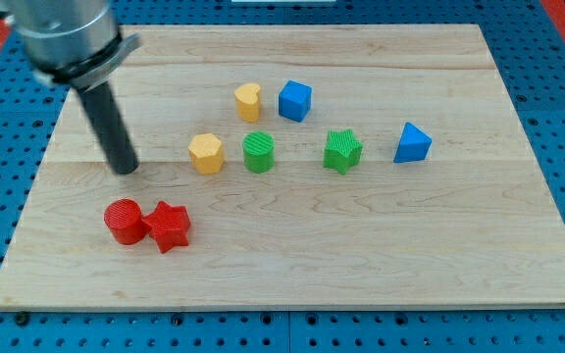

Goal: Slide the yellow hexagon and yellow heart to the left side of the board

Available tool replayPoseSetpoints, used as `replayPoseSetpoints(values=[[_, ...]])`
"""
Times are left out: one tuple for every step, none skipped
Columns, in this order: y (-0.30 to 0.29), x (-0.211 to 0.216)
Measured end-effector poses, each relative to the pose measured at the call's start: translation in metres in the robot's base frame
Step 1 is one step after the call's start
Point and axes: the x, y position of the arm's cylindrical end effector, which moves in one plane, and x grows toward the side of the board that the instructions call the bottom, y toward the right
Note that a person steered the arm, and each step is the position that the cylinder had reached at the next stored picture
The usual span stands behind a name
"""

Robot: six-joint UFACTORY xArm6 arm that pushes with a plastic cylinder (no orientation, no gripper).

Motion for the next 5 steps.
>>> replayPoseSetpoints(values=[[0.049, -0.004], [0.092, -0.037], [0.109, -0.045], [0.124, -0.033], [0.166, -0.046]])
